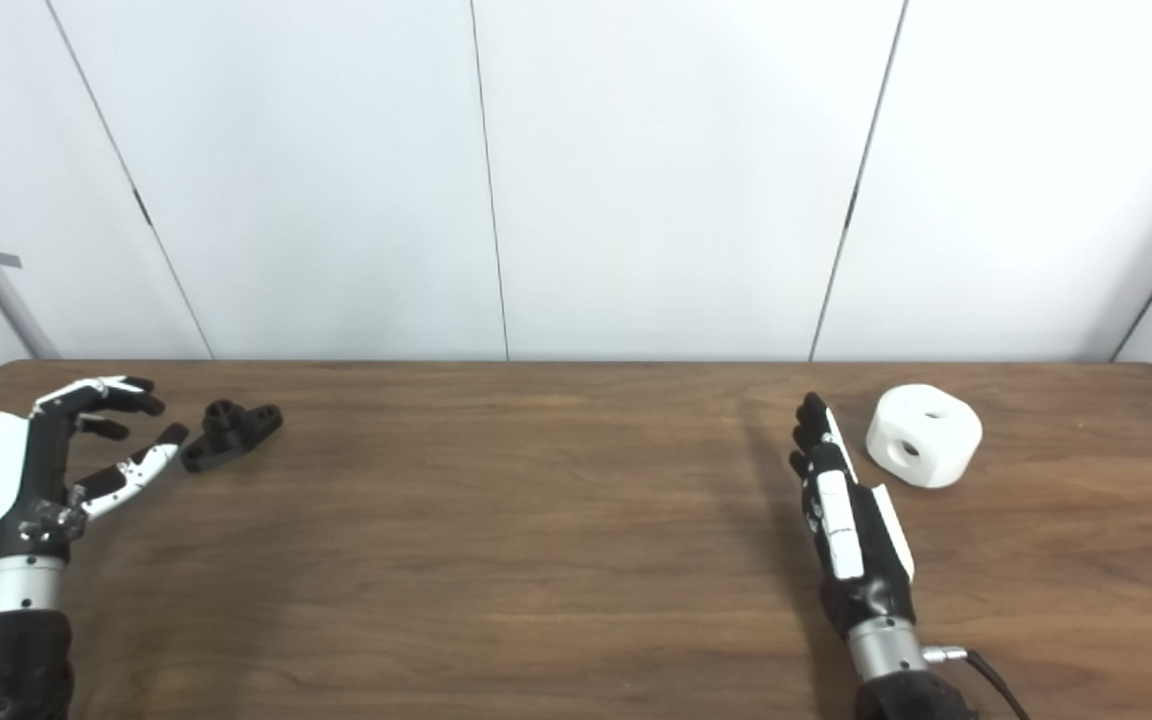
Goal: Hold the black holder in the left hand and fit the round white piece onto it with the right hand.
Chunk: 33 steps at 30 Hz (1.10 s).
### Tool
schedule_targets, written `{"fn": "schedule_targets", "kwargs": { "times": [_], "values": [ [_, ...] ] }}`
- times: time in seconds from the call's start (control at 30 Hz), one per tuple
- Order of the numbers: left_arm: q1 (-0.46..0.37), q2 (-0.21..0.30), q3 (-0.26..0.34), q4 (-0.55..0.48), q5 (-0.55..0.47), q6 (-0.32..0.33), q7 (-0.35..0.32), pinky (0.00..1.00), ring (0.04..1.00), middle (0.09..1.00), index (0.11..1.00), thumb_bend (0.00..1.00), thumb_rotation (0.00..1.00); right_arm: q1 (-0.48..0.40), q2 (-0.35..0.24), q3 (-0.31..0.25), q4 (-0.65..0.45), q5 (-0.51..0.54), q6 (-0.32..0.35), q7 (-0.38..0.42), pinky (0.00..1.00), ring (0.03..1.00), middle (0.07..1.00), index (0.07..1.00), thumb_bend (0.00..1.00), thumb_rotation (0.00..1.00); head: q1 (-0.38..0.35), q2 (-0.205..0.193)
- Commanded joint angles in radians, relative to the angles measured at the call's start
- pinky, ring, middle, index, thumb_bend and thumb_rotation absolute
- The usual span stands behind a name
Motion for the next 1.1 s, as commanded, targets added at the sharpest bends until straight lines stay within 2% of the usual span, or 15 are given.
{"fn": "schedule_targets", "kwargs": {
  "times": [0.0, 0.17, 0.3, 0.37, 0.57, 0.67, 0.83, 1.0, 1.07],
  "values": [
    [-0.046, 0.047, 0.004, 0.003, 0.020, -0.008, 0.025, 0.64, 0.756, 0.777, 0.744, 0.77, 0.09, 0.033, 0.017, 0.009, 0.028, 0.014, -0.012, 0.006, 1.00, 1.000, 1.000, 1.000, 0.46, 1.00, 0.003, -0.001],
    [-0.053, 0.104, -0.036, 0.004, 0.055, 0.089, -0.059, 0.77, 0.853, 0.859, 0.841, 0.83, 0.21, 0.030, 0.015, 0.009, 0.035, 0.020, -0.013, 0.012, 1.00, 1.000, 1.000, 1.000, 0.47, 1.00, 0.011, -0.002],
    [-0.065, 0.146, -0.063, 0.047, 0.048, 0.082, -0.097, 0.80, 0.883, 0.891, 0.852, 0.87, 0.28, 0.030, 0.016, 0.010, 0.034, 0.019, -0.010, 0.010, 1.00, 1.000, 1.000, 1.000, 0.47, 1.00, 0.009, -0.006],
    [-0.069, 0.162, -0.075, 0.064, 0.049, 0.080, -0.109, 0.81, 0.891, 0.899, 0.860, 0.89, 0.35, 0.029, 0.015, 0.010, 0.035, 0.016, -0.012, 0.009, 1.00, 1.000, 1.000, 1.000, 0.47, 1.00, 0.015, -0.007],
    [-0.095, 0.213, -0.122, 0.113, 0.056, 0.109, -0.173, 0.87, 0.969, 0.955, 0.899, 0.98, 0.51, 0.031, 0.014, 0.007, 0.031, 0.026, -0.004, 0.013, 1.00, 1.000, 1.000, 1.000, 0.48, 1.00, 0.030, -0.008],
    [-0.107, 0.238, -0.144, 0.129, 0.064, 0.118, -0.204, 0.90, 0.993, 0.970, 0.906, 1.00, 0.55, 0.028, 0.009, 0.008, 0.039, 0.025, -0.015, 0.017, 1.00, 1.000, 1.000, 1.000, 0.49, 1.00, 0.038, -0.007],
    [-0.126, 0.258, -0.159, 0.138, 0.039, 0.152, -0.272, 0.99, 1.000, 0.987, 0.906, 1.00, 0.53, 0.029, 0.002, 0.002, 0.045, 0.031, -0.029, 0.019, 1.00, 1.000, 1.000, 1.000, 0.47, 1.00, 0.063, -0.006],
    [-0.138, 0.268, -0.173, 0.145, 0.036, 0.161, -0.305, 1.00, 1.000, 0.989, 0.890, 1.00, 0.51, 0.029, -0.011, 0.000, 0.049, 0.034, -0.038, 0.024, 1.00, 1.000, 1.000, 1.000, 0.50, 1.00, 0.094, -0.008],
    [-0.138, 0.266, -0.174, 0.148, 0.028, 0.155, -0.314, 1.00, 1.000, 0.982, 0.876, 1.00, 0.45, 0.029, -0.018, 0.000, 0.047, 0.027, -0.028, 0.021, 1.00, 1.000, 1.000, 1.000, 0.53, 1.00, 0.108, -0.009]
  ]
}}
